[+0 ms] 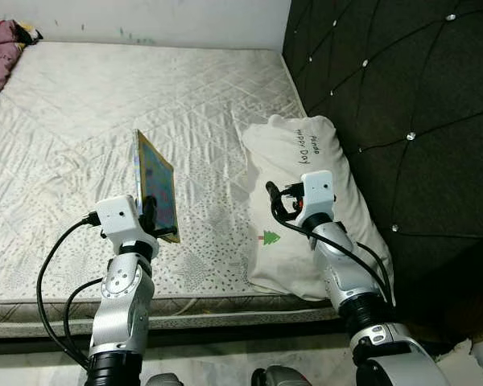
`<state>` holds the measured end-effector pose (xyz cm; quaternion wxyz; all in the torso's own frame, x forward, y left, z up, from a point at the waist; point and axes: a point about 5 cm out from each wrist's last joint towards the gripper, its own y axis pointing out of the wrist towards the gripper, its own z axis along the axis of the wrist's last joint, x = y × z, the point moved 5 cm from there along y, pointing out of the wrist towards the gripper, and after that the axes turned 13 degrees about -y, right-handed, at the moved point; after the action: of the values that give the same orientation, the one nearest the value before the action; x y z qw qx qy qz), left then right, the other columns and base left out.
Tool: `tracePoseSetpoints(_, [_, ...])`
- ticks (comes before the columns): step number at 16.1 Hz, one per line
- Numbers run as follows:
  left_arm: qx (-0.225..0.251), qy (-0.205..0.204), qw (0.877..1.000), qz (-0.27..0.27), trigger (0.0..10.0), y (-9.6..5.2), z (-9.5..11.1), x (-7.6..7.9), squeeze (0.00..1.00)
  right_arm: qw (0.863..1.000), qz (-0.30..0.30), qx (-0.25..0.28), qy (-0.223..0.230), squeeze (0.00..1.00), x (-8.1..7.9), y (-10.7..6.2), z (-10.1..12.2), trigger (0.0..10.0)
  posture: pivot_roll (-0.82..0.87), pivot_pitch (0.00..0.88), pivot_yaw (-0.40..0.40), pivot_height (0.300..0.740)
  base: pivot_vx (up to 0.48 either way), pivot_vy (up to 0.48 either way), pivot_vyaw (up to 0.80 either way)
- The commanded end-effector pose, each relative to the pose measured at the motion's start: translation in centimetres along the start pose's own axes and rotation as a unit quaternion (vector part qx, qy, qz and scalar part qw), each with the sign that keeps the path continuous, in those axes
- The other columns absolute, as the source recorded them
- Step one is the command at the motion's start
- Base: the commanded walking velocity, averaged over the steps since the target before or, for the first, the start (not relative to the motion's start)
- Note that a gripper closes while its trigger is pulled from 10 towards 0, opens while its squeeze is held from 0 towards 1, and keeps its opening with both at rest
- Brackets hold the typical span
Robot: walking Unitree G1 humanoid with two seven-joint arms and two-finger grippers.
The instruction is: Clean up the room
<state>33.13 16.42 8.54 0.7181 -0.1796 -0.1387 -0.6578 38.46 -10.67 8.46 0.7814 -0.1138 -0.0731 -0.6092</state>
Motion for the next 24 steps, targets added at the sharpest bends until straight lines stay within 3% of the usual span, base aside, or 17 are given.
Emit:
tracePoseSetpoints(1, [0.019,-0.001,1.000,-0.021,10.0,0.0,1.1,1.1,0.00,1.000,-0.003,0.006,0.000,0.00,0.4,-0.1,0.4,10.0,0.04,0.082,-0.031,0.740,0.000,0.000,0.00])
tracePoseSetpoints(14, [0.018,-0.006,1.000,-0.016,10.0,0.2,1.1,1.1,0.00,1.000,0.009,0.007,-0.003,0.00,0.1,0.1,0.4,10.0,0.05,0.080,-0.038,0.723,0.000,0.000,0.00])
tracePoseSetpoints(17, [0.020,-0.006,1.000,-0.012,10.0,0.2,1.2,1.0,0.00,1.000,0.012,0.006,-0.003,0.00,0.0,0.1,0.4,10.0,0.05,0.080,-0.039,0.705,0.000,0.000,0.00])
tracePoseSetpoints(21, [0.029,0.004,1.000,0.004,10.0,0.3,1.4,0.6,0.00,1.000,0.018,0.008,-0.002,0.00,-0.1,0.2,0.5,10.0,0.04,0.084,-0.042,0.645,0.000,0.000,0.00])
tracePoseSetpoints(22, [0.038,0.029,0.999,0.023,10.0,0.4,1.6,0.1,0.00,1.000,0.019,0.009,-0.002,0.00,-0.1,0.2,0.5,10.0,0.04,0.084,-0.042,0.640,0.000,0.000,0.00])
tracePoseSetpoints(24, [0.050,0.026,0.998,0.035,10.0,0.5,1.9,-0.3,0.00,1.000,0.019,0.008,-0.003,0.00,-0.2,0.2,0.5,10.0,0.04,0.084,-0.042,0.640,0.000,0.000,0.00])
